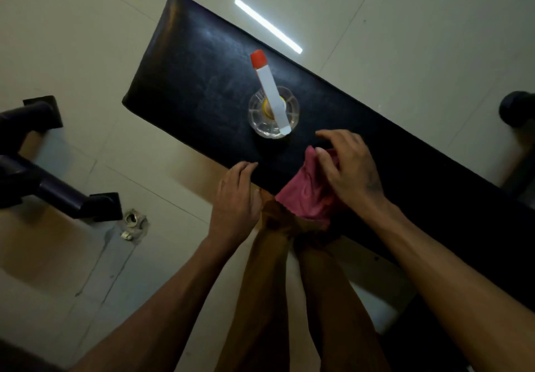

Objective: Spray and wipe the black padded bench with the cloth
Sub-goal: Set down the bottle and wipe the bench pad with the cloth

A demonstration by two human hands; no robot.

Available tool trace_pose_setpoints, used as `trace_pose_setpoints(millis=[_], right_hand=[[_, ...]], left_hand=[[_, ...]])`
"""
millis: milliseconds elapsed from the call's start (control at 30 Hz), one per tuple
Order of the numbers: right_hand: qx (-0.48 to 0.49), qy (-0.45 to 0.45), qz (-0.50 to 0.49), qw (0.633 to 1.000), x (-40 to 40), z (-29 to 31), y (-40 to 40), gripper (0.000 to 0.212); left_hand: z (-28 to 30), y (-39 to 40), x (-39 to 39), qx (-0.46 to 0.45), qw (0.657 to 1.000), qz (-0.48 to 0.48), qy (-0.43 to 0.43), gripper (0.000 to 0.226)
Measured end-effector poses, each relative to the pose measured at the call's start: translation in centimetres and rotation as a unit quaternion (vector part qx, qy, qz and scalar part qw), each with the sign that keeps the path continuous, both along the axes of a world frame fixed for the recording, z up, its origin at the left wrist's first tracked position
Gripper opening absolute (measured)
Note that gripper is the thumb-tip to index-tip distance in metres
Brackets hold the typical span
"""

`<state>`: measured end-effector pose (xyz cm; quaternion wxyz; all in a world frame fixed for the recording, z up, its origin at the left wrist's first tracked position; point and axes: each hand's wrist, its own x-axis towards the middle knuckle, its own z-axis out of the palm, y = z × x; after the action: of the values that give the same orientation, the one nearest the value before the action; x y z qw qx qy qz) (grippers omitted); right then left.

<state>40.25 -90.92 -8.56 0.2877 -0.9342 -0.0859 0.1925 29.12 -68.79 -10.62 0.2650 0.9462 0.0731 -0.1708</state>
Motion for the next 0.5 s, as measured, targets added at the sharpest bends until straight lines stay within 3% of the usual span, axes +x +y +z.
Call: trace_pose_setpoints(millis=[133,267,400,500], right_hand=[[-0.077,0.068,0.088,0.991,-0.9,-0.6,-2.4,0.056],[-0.134,0.057,0.186,0.972,-1.2,-0.6,-2.9,0.079],[-0.173,0.03,0.141,0.974,-1.7,-0.2,-3.4,0.053],[-0.169,0.034,0.11,0.979,-2.3,0.0,-4.1,0.046]], left_hand=[[-0.6,-1.8,-1.2,-0.027,0.999,-0.034,0.021,0.049],[-0.7,-2.8,0.4,-0.036,0.997,-0.062,0.018,0.048],[-0.4,-4.1,3.3,-0.046,0.993,-0.109,0.011,0.052],[-0.1,-5.4,5.3,-0.058,0.989,-0.136,-0.011,0.061]])
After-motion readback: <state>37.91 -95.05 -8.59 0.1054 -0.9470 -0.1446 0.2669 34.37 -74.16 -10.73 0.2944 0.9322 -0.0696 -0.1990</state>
